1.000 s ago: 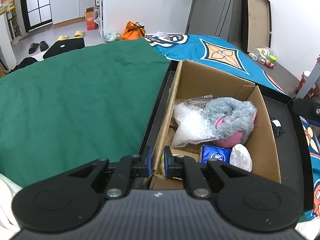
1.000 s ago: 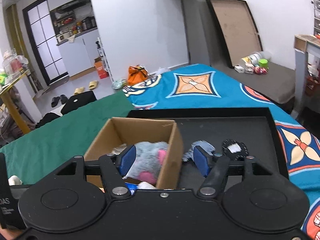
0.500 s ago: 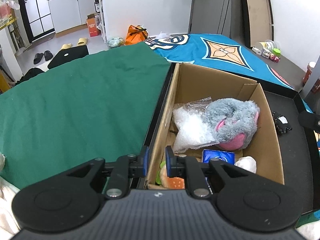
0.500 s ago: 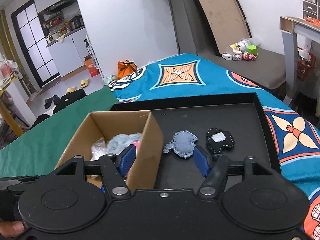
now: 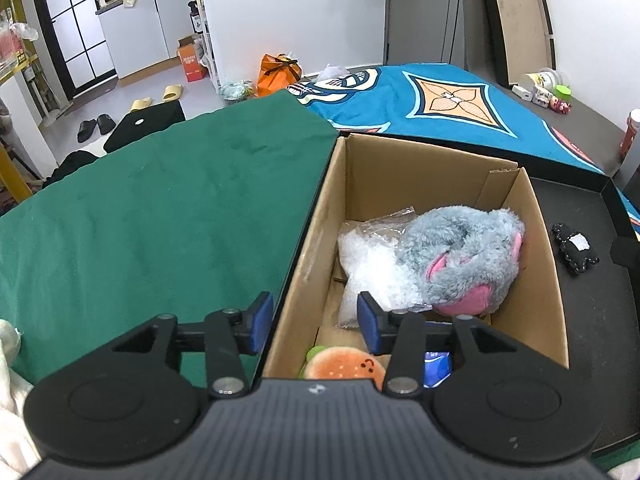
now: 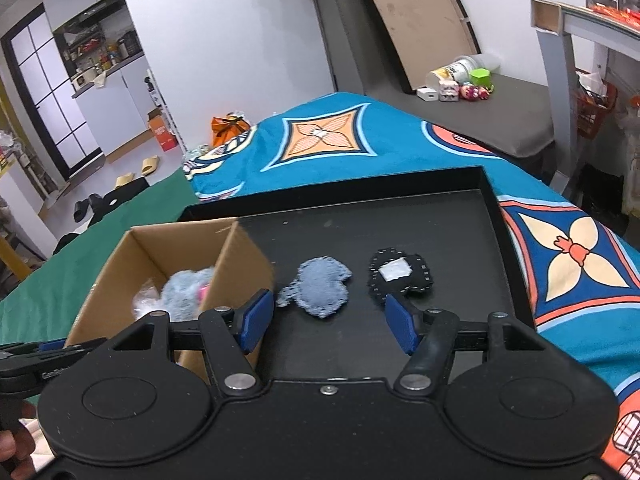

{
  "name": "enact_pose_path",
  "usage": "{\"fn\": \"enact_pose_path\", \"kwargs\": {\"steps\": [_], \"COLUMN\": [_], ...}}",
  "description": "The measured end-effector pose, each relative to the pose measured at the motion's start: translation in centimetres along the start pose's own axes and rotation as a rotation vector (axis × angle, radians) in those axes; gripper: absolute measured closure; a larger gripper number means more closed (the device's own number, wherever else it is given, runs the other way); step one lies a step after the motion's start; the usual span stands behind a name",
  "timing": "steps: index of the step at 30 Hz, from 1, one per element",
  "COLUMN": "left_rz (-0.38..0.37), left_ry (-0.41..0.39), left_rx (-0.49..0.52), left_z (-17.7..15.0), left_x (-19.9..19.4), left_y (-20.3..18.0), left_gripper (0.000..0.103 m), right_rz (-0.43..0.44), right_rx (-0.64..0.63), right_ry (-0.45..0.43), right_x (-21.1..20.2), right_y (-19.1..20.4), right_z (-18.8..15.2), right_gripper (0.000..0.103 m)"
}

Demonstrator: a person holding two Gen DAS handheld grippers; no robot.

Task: Organize soft objects
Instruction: 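Reach the right tool to the black felt piece and grasp it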

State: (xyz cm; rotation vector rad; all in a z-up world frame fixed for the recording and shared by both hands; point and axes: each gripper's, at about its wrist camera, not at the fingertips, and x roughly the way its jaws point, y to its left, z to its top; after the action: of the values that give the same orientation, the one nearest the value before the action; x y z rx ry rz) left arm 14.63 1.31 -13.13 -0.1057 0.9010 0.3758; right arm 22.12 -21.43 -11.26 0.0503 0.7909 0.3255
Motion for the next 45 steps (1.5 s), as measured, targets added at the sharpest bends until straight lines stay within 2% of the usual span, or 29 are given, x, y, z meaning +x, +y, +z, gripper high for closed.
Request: {"fn": "enact_pose_path", "kwargs": {"steps": [4, 25, 36, 37, 40, 41, 45], "left_rz": [0.029, 0.157, 0.170, 0.169, 0.163, 0.160, 0.147], "left_ry": [0.002, 0.039, 0.037, 0.038, 0.039, 0.040, 0.039], "left_rx": [0.012, 0.090, 0.093, 0.094, 0.095, 0.091, 0.074], "left_z": [0.1, 1.2, 1.5, 1.5, 1.3, 1.3, 1.2], "left_x": [0.3, 2.8, 3.0, 3.0, 2.9, 2.9, 2.7], "left_y": [-0.5, -3.4, -3.7, -3.7, -3.6, -3.5, -3.1], "left_gripper": [0.053, 0.048, 0.048, 0.048, 0.048, 0.048, 0.048], "right_rz": [-0.008, -0.028, -0.069, -0.071, -0.087, -0.078, -0.074], "right_rx": [0.013, 0.077, -0.037, -0.045, -0.094, -0.095, -0.081], "right_ry": [0.004, 0.074, 0.117, 0.122, 0.122, 0.128, 0.137], "right_x": [0.9, 7.0, 10.0, 10.2, 10.2, 10.0, 9.2], "right_y": [-1.1, -5.5, -5.0, -4.9, -4.4, -4.4, -4.5], "right_z": [0.3, 0.7, 1.1, 1.0, 0.8, 0.8, 0.3], "right_gripper": [0.041, 0.042, 0.041, 0.043, 0.063, 0.066, 0.070]}}
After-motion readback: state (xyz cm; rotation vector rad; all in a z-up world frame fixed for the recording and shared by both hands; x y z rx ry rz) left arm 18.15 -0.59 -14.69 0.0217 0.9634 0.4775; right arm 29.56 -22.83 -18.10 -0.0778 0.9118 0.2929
